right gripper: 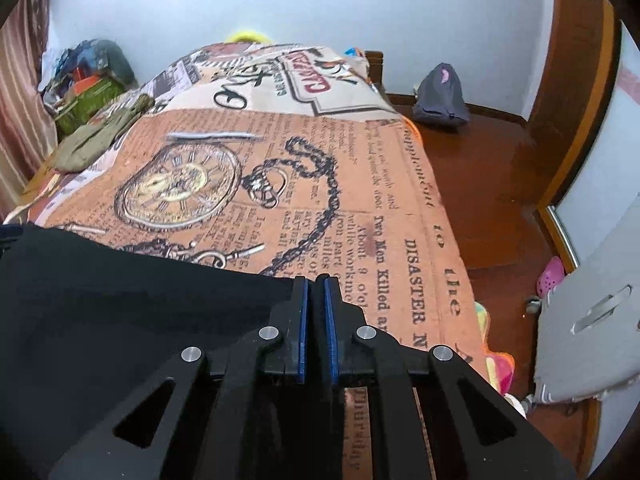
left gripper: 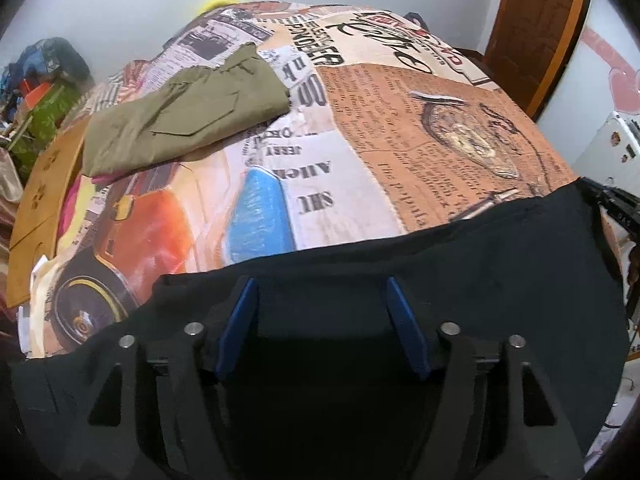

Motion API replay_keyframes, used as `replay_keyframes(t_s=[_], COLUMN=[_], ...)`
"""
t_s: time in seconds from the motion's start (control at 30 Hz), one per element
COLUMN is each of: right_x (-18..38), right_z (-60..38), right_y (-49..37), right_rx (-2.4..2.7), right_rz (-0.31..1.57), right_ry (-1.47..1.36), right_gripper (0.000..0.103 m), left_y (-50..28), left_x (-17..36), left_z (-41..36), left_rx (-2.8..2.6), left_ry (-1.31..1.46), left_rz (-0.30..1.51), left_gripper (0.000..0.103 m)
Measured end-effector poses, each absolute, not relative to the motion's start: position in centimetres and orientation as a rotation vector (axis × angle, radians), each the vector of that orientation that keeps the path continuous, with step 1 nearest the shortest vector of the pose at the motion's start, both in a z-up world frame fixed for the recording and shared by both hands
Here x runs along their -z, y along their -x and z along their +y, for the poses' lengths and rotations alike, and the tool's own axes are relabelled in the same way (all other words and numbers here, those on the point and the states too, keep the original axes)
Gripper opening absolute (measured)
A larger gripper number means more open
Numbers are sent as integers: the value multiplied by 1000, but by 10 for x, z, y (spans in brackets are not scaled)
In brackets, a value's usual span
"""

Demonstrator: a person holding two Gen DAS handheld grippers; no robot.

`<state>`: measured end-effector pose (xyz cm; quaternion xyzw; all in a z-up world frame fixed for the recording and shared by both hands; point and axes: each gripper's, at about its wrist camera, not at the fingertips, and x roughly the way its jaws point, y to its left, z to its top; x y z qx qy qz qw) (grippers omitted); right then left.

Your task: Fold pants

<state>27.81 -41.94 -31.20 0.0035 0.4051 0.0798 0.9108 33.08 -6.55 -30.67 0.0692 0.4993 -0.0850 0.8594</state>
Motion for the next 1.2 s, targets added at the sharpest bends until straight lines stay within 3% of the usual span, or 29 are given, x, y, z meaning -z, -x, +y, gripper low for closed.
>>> replay_keyframes(t_s=[0.33, 0.4, 0.47, 0.63, 0.8, 1.0, 1.2], right_x=[310, 316, 321, 321, 322, 308, 284], right_z=[-411, -409, -406, -408, -410, -431, -454], right_y=[-290, -293, -297, -297, -299, -293, -252], right_rx=[-127, -125, -119, -114, -110, -75, -142], right_rz=[811, 828, 846, 851, 872, 888, 885], right_ry=[29, 36, 47, 40, 15, -26, -124], right_gripper=[7, 7, 7, 7, 7, 16, 16], left_y=[-339, -343, -343, -323, -327, -345, -338], left_x=[308, 306, 300, 281, 296, 300, 284], left_z=[-61, -56, -55, -81, -110, -104, -103], left_rx=[78, 94, 124, 272, 283, 193, 211], left_ry=[-207, -162, -122, -135, -211, -211, -165], left_rz=[1009, 1037, 1054, 1016, 1048, 1042, 1041], left_gripper=[70, 57, 53, 53, 53, 57, 56])
